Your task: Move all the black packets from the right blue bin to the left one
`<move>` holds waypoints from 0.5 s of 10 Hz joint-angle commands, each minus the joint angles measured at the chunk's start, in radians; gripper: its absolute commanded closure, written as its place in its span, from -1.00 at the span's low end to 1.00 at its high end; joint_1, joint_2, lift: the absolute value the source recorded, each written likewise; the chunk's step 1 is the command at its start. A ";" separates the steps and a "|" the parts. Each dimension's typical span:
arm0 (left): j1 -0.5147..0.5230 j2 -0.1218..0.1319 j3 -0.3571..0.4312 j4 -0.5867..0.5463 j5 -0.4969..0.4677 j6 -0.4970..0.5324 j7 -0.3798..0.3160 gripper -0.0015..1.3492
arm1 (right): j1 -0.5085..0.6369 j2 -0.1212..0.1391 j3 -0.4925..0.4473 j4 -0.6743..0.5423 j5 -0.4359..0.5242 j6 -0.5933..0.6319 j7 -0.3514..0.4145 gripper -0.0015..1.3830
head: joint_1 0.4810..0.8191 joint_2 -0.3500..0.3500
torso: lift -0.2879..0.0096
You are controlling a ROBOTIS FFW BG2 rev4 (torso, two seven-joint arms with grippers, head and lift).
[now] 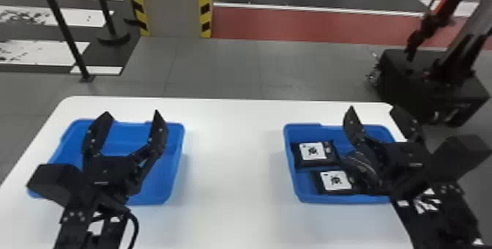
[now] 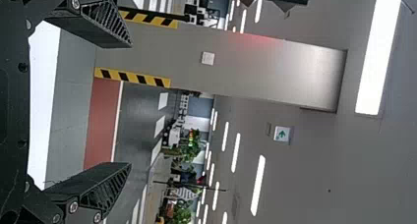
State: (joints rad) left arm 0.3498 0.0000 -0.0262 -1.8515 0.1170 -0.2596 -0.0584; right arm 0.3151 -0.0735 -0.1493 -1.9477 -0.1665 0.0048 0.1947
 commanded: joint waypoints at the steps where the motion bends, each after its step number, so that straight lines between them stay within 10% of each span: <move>1: 0.001 -0.003 -0.006 -0.003 -0.010 0.019 0.000 -0.74 | -0.006 0.000 0.000 0.000 -0.005 0.032 0.000 -0.75 | 0.27 -0.23 | 0.20; 5: 0.001 -0.003 -0.009 -0.040 -0.037 0.110 0.000 -0.74 | -0.013 0.000 0.000 -0.010 -0.016 0.088 -0.001 -0.75 | 0.27 -0.25 | 0.20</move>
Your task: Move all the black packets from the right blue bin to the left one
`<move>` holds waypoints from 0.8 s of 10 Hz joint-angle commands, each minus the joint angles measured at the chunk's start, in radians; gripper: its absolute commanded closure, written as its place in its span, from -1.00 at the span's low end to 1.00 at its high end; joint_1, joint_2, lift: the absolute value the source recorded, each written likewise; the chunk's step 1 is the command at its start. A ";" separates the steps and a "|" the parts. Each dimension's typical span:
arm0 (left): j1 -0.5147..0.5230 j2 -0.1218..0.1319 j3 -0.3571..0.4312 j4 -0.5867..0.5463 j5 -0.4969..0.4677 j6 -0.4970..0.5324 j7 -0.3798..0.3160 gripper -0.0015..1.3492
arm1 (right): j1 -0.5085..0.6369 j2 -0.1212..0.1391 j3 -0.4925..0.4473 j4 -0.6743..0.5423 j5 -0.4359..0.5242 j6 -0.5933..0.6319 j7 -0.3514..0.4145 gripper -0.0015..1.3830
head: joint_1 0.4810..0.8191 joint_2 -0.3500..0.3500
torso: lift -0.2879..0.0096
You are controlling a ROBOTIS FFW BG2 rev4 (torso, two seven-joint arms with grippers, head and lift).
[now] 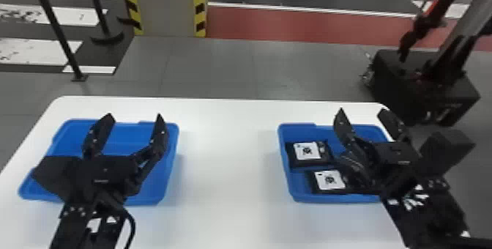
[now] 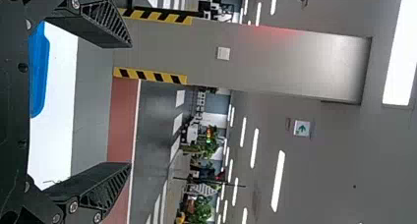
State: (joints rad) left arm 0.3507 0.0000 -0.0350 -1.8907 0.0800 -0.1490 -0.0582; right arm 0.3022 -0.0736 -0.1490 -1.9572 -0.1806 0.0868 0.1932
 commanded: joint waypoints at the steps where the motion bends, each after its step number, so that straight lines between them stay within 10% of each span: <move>1: 0.003 -0.003 0.001 0.000 0.001 -0.001 0.000 -0.74 | -0.003 0.000 -0.001 -0.010 -0.008 0.055 0.000 -0.75 | 0.27 -0.25 | 0.20; 5: 0.008 -0.003 0.009 0.000 0.012 -0.028 0.000 -0.74 | -0.003 -0.081 -0.052 -0.165 -0.013 0.564 -0.017 -0.75 | 0.27 -0.26 | 0.20; 8: 0.022 -0.003 0.023 0.000 0.015 -0.042 0.000 -0.74 | -0.027 -0.129 -0.147 -0.101 0.016 0.696 0.034 -0.75 | 0.27 -0.37 | 0.20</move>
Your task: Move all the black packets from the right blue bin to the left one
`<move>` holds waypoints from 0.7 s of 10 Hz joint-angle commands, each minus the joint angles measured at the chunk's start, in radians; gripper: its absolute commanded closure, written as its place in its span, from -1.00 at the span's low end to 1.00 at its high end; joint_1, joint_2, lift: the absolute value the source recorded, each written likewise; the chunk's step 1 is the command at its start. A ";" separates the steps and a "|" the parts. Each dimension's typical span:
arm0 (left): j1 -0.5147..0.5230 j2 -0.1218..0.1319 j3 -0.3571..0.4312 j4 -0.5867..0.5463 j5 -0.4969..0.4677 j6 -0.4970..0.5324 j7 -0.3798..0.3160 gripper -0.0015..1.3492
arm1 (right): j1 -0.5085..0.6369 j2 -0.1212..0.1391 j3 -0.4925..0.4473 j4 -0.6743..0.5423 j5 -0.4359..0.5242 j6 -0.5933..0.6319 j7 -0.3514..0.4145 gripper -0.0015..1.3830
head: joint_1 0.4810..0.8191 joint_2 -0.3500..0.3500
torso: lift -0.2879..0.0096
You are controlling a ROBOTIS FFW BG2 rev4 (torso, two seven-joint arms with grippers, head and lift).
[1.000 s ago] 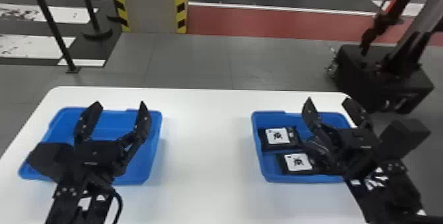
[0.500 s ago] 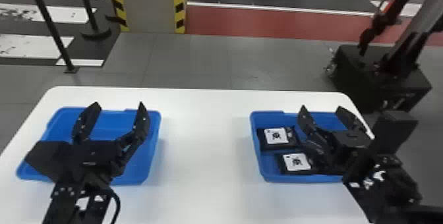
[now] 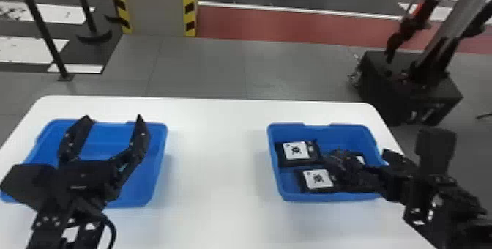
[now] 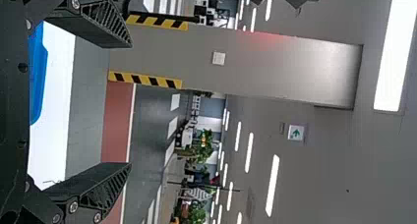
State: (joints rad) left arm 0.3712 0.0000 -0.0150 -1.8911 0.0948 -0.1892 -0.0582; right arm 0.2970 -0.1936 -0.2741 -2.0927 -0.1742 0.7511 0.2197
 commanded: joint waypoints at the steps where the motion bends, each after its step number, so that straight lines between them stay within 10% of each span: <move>1: 0.004 -0.003 0.003 0.000 0.000 -0.005 0.000 -0.74 | -0.076 -0.026 -0.030 0.084 0.055 0.076 0.017 -0.75 | 0.27 -0.44 | 0.20; 4: -0.001 -0.003 -0.003 0.000 -0.006 -0.002 0.000 -0.74 | -0.214 -0.053 -0.027 0.275 0.101 0.096 0.084 -0.75 | 0.27 -0.63 | 0.20; 7: 0.007 -0.003 0.012 0.000 -0.012 -0.015 0.000 -0.74 | -0.165 -0.012 -0.025 0.221 0.107 0.113 0.095 -0.75 | 0.27 -0.62 | 0.20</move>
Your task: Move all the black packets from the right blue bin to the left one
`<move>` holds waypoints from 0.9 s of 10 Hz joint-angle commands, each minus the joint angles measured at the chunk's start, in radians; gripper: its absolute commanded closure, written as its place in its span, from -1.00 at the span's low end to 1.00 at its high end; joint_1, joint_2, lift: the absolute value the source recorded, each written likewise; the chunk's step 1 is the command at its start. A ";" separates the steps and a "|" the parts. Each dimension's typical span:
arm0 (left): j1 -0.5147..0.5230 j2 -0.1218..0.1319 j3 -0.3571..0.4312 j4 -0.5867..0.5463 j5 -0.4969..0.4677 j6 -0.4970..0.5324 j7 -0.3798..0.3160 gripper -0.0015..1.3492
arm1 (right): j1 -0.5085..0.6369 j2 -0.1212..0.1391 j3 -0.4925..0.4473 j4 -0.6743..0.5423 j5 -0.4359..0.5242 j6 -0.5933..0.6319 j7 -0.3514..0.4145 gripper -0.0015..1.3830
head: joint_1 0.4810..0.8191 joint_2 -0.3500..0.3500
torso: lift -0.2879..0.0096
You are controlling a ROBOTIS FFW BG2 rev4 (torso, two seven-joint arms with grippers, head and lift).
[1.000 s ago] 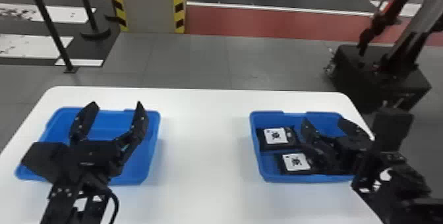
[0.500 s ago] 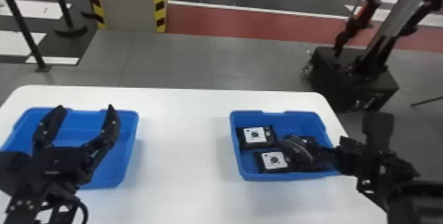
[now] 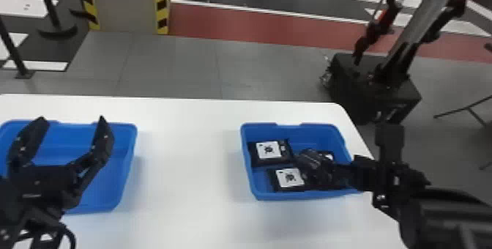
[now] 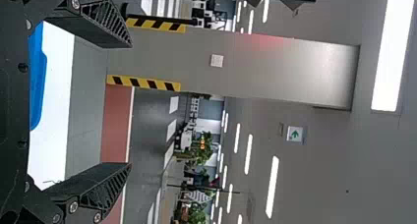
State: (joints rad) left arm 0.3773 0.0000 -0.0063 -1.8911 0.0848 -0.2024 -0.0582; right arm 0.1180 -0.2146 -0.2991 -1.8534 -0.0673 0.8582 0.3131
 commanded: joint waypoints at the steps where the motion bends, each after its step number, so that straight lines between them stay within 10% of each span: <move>1: 0.001 -0.003 0.005 0.000 -0.003 -0.001 0.000 -0.74 | 0.034 0.021 0.000 -0.052 0.017 0.023 0.001 -0.75 | 0.27 -0.59 | 0.20; 9: -0.014 -0.003 -0.001 0.000 -0.016 0.004 0.000 -0.74 | -0.005 0.034 0.044 0.002 0.052 0.055 0.037 -0.74 | 0.27 -0.48 | 0.20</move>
State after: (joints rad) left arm 0.3634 0.0000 -0.0075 -1.8911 0.0683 -0.1979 -0.0582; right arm 0.1186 -0.1817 -0.2536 -1.8533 -0.0224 0.9130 0.3498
